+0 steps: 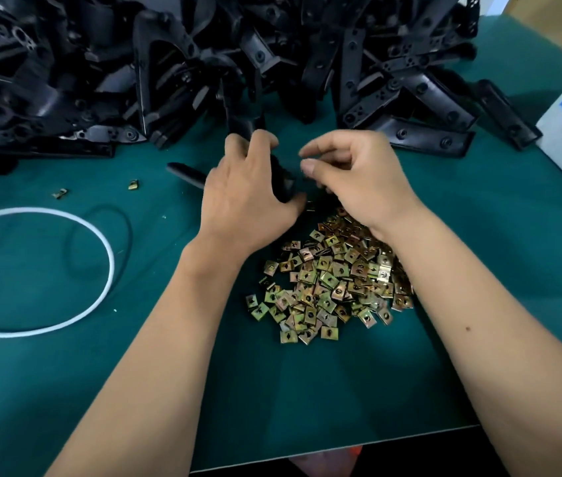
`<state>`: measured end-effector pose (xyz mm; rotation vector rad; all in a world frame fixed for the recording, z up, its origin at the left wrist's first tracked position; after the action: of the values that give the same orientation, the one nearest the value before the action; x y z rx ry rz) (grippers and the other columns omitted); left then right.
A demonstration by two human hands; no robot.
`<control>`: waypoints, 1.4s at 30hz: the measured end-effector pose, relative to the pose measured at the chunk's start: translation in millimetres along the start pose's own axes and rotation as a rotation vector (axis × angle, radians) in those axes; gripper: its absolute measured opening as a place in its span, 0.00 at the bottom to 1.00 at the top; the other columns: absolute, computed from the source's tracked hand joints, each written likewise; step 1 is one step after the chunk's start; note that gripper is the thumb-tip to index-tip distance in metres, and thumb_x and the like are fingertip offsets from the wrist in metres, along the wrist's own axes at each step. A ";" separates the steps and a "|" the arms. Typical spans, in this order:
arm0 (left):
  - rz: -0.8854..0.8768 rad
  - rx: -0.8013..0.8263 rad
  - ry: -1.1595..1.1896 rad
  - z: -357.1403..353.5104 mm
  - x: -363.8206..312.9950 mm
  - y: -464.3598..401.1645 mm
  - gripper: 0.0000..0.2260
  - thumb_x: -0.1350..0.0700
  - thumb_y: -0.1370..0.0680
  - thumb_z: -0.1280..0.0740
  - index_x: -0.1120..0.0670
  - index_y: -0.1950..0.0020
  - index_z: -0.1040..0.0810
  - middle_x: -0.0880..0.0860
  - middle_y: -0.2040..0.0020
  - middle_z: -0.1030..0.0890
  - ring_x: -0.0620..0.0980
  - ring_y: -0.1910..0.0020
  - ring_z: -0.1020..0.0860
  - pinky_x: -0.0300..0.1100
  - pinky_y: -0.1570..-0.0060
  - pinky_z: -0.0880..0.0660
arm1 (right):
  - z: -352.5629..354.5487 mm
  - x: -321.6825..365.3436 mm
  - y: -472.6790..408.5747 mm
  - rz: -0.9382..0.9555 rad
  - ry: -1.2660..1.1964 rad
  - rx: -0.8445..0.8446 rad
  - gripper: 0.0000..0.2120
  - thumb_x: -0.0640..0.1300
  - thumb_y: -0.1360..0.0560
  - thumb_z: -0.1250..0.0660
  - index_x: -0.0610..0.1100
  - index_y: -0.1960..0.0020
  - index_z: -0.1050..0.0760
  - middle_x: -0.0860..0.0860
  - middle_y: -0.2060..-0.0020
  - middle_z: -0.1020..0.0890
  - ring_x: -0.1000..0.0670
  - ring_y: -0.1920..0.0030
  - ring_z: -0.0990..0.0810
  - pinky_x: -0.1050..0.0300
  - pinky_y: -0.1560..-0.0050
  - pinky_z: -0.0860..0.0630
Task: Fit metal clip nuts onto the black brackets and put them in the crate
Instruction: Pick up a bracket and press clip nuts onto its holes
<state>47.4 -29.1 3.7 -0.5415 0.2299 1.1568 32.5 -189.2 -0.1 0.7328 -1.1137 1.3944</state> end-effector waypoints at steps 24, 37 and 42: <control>-0.076 -0.008 0.481 8.7 25.4 -4.0 0.58 0.35 0.43 0.17 0.52 0.21 0.40 0.49 0.40 0.21 0.49 0.40 0.20 0.51 0.38 0.22 | -14.5 -2.0 4.0 -0.138 -0.100 0.122 0.09 0.41 0.19 0.31 0.45 0.57 0.17 0.53 0.69 0.18 0.58 0.68 0.24 0.65 0.68 0.28; -0.119 -0.022 0.417 8.7 17.7 -3.9 0.59 0.31 0.43 0.20 0.53 0.21 0.40 0.50 0.39 0.22 0.49 0.41 0.21 0.47 0.38 0.23 | -14.2 -2.3 3.9 -0.119 -0.114 0.096 0.09 0.40 0.19 0.31 0.45 0.57 0.17 0.53 0.71 0.18 0.58 0.70 0.25 0.67 0.69 0.29; -0.074 -0.041 0.442 7.9 22.0 -4.1 0.59 0.31 0.43 0.20 0.53 0.20 0.41 0.50 0.38 0.22 0.49 0.40 0.21 0.49 0.38 0.23 | -14.3 -2.4 3.5 -0.125 -0.101 0.114 0.08 0.41 0.19 0.30 0.44 0.57 0.17 0.55 0.71 0.19 0.58 0.70 0.24 0.66 0.69 0.28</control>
<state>59.1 -8.5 1.9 -0.8336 0.5616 0.9612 31.9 -176.7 -8.1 0.9477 -1.0542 1.3348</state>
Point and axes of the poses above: each hand's wrist, its own y-axis away from the middle knuckle, its own z-axis out of the back of the hand, x = y × z, the point moved 5 cm from there along -y, towards the middle knuckle
